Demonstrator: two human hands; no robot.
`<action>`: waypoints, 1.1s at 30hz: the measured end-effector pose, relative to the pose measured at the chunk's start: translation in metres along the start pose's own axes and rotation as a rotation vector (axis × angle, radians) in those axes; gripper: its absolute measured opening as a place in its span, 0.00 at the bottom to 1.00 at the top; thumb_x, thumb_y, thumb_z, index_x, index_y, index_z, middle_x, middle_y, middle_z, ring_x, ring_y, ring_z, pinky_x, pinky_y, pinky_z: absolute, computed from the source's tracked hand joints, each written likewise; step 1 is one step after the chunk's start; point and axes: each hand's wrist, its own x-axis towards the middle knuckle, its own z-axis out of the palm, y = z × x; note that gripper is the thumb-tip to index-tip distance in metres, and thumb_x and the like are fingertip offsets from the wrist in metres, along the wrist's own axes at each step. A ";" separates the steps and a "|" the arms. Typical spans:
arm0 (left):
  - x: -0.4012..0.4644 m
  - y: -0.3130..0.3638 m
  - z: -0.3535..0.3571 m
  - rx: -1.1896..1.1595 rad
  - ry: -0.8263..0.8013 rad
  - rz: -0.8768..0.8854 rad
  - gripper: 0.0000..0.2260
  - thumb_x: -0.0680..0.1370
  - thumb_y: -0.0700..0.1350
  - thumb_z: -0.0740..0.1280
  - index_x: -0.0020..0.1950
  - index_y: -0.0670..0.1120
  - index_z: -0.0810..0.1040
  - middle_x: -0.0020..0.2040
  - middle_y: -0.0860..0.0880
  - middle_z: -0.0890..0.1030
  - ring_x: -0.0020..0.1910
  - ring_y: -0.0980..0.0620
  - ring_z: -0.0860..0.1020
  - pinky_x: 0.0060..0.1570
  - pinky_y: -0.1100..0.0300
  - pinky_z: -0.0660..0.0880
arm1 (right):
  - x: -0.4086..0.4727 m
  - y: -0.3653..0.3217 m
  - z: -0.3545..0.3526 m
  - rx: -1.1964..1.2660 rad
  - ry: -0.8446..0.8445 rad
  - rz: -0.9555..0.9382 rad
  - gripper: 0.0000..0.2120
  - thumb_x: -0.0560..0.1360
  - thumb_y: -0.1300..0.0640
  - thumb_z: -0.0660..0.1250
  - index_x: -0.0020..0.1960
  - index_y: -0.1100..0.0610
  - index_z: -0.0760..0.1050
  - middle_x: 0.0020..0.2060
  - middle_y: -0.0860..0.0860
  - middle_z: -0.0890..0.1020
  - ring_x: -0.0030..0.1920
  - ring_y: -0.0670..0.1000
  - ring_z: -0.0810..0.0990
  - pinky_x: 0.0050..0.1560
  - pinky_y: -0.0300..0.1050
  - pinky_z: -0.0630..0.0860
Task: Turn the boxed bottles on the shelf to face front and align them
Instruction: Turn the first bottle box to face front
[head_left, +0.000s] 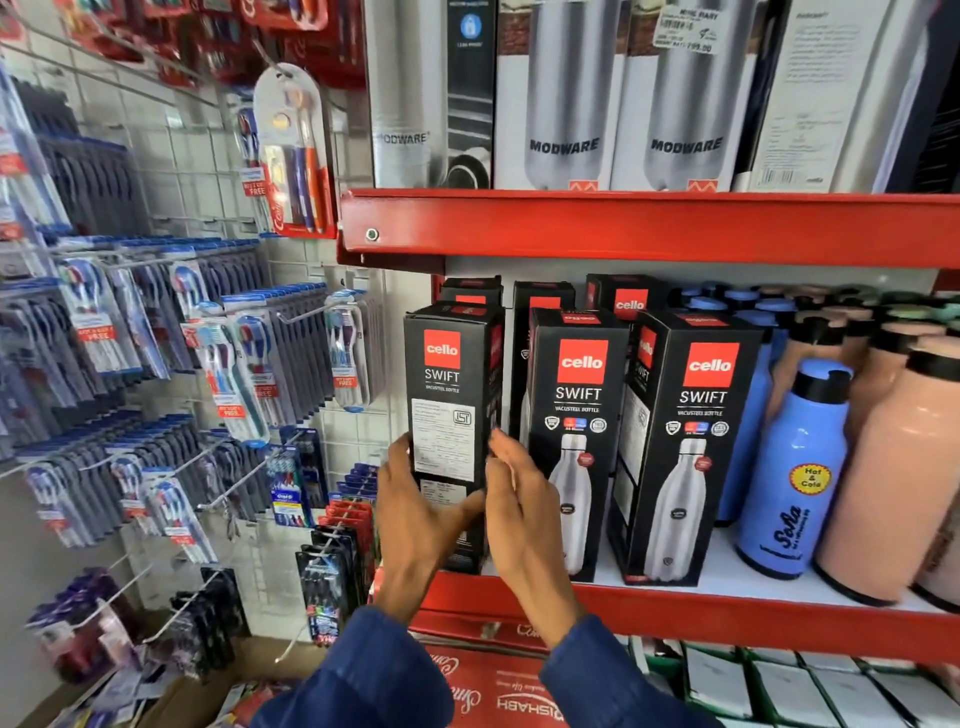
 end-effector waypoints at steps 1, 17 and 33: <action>0.003 -0.003 -0.004 -0.015 -0.008 0.004 0.45 0.58 0.62 0.77 0.71 0.50 0.66 0.60 0.47 0.79 0.60 0.46 0.76 0.59 0.44 0.77 | 0.000 0.001 0.000 0.015 -0.005 -0.012 0.19 0.80 0.58 0.57 0.70 0.55 0.70 0.64 0.51 0.79 0.60 0.38 0.77 0.63 0.29 0.69; 0.034 -0.031 -0.034 -0.550 -0.499 -0.068 0.31 0.73 0.37 0.62 0.75 0.55 0.67 0.71 0.53 0.76 0.69 0.49 0.75 0.58 0.53 0.78 | -0.001 0.051 0.027 -0.227 0.073 0.002 0.17 0.78 0.58 0.65 0.66 0.57 0.73 0.49 0.50 0.82 0.44 0.43 0.79 0.52 0.43 0.81; -0.017 -0.071 -0.014 -0.065 -0.212 0.041 0.21 0.74 0.40 0.75 0.66 0.49 0.79 0.52 0.63 0.84 0.44 0.81 0.76 0.46 0.86 0.68 | -0.037 0.089 0.032 -0.418 0.019 0.028 0.20 0.78 0.56 0.65 0.70 0.53 0.70 0.45 0.58 0.86 0.47 0.54 0.84 0.49 0.50 0.82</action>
